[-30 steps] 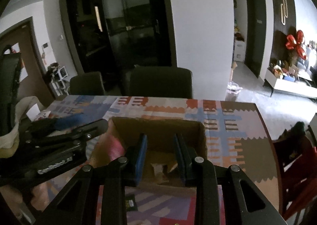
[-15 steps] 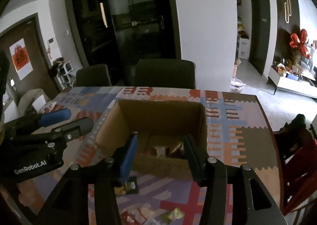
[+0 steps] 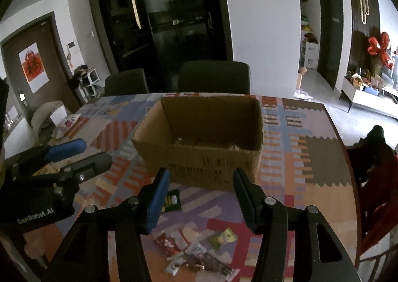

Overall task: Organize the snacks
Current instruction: 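Move both tools back toward the snacks beside the box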

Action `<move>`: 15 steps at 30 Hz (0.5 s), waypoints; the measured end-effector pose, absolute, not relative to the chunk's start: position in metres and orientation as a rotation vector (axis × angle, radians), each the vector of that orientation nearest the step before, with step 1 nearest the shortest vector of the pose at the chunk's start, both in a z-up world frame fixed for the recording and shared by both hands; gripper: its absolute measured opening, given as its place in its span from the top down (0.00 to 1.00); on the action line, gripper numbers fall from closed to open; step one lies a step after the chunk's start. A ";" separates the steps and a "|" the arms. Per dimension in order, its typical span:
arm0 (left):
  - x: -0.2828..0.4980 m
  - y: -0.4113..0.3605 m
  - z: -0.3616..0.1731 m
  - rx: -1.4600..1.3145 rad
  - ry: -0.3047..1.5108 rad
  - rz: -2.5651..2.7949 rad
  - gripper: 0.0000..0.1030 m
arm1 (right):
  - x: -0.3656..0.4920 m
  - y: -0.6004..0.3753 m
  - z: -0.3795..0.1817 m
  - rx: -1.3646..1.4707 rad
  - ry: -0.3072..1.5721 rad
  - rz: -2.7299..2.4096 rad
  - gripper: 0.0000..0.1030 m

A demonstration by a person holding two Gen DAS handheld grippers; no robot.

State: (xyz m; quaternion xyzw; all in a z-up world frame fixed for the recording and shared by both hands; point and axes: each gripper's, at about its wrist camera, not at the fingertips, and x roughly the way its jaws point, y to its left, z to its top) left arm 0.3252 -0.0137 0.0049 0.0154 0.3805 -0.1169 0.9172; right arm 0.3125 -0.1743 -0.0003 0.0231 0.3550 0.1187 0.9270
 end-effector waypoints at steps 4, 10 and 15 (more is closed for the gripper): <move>0.312 -0.012 -0.009 0.016 0.817 -0.239 0.38 | 0.299 -0.172 -0.008 0.023 0.729 0.248 0.47; 0.297 -0.009 -0.031 0.010 0.859 -0.211 0.38 | 0.285 -0.171 -0.026 -0.009 0.767 0.268 0.47; 0.285 -0.011 -0.048 0.006 0.884 -0.217 0.38 | 0.278 -0.170 -0.044 -0.014 0.812 0.281 0.47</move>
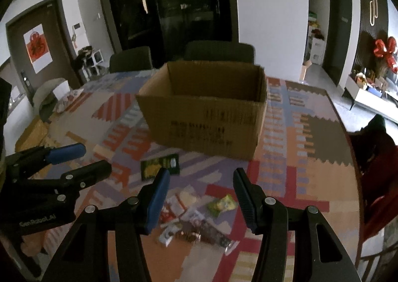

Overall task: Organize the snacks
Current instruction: 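Move both tools back toward the snacks beside the box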

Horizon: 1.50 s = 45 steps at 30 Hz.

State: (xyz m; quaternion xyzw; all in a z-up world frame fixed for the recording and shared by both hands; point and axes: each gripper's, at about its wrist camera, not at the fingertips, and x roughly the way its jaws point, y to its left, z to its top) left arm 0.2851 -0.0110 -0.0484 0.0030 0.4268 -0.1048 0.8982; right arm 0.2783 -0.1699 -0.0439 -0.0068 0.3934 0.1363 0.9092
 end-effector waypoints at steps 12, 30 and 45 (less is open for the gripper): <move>0.281 -0.013 -0.098 -0.067 1.012 -0.230 0.39 | 0.273 -0.172 -0.093 -0.021 0.935 0.293 0.47; 0.313 -0.022 -0.159 -0.184 1.190 -0.213 0.43 | 0.296 -0.176 -0.153 -0.023 1.104 0.336 0.47; 0.334 -0.021 -0.189 -0.243 1.283 -0.168 0.55 | 0.313 -0.168 -0.179 -0.018 1.177 0.377 0.47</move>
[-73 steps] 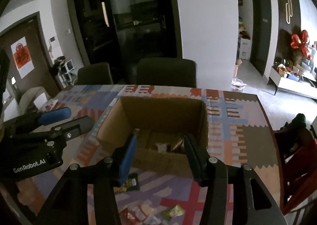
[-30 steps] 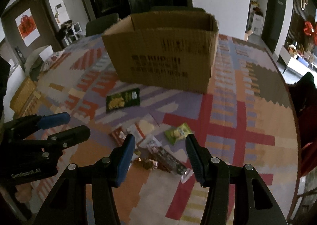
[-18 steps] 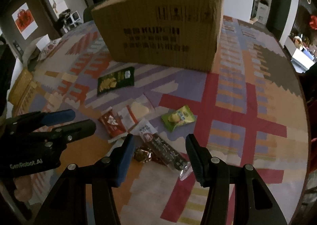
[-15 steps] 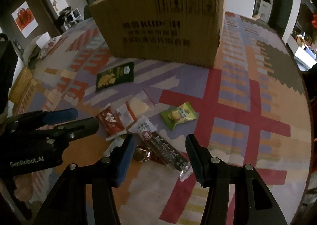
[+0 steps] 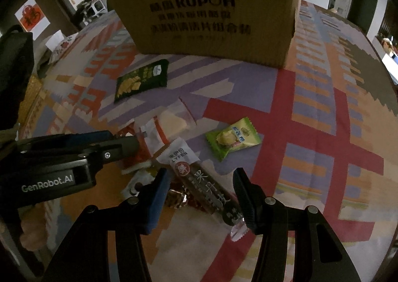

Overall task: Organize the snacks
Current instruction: 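Move both tools back toward the snacks beside the box, then grasp the red wrapped snack with the left tool while the right grasps the white LYFEN bar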

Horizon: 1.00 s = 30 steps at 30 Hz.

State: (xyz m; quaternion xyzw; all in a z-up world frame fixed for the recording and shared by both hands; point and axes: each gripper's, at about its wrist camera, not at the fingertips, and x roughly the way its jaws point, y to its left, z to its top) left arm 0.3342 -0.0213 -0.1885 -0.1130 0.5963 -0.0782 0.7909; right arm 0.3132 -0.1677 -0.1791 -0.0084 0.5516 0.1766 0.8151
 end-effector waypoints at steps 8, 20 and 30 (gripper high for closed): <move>0.340 -0.026 -0.192 -0.203 1.285 -0.160 0.68 | 0.319 -0.170 -0.185 0.007 1.185 0.360 0.47; 0.340 -0.026 -0.191 -0.161 1.277 -0.185 0.78 | 0.321 -0.165 -0.185 -0.033 1.164 0.339 0.74; 0.325 -0.032 -0.170 -0.116 1.213 -0.223 0.78 | 0.306 -0.169 -0.158 -0.008 1.104 0.335 0.77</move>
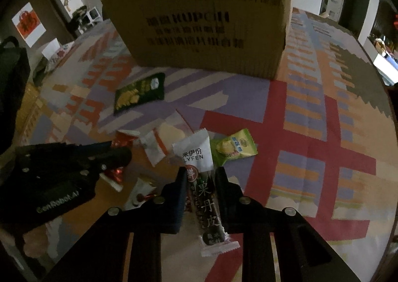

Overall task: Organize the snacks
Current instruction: 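Grasp the red wrapped snack with the left tool while the right grasps the white LYFEN bar, then carry both snacks into the cardboard box and open both tools to release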

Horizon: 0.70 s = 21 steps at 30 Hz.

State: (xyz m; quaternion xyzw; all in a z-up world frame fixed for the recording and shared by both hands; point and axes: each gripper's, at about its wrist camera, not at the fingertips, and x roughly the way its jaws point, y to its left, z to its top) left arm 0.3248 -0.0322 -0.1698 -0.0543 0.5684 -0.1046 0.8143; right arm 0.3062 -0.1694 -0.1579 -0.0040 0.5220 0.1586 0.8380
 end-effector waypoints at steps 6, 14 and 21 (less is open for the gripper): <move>0.315 -0.035 -0.152 -0.090 1.161 -0.239 0.78 | 0.297 -0.170 -0.135 -0.010 1.054 0.331 0.77; 0.306 -0.036 -0.116 -0.073 1.069 -0.263 0.78 | 0.288 -0.175 -0.105 0.010 0.994 0.324 0.77; 0.306 -0.037 -0.078 -0.073 0.986 -0.289 0.79 | 0.286 -0.177 -0.071 0.045 0.911 0.314 0.77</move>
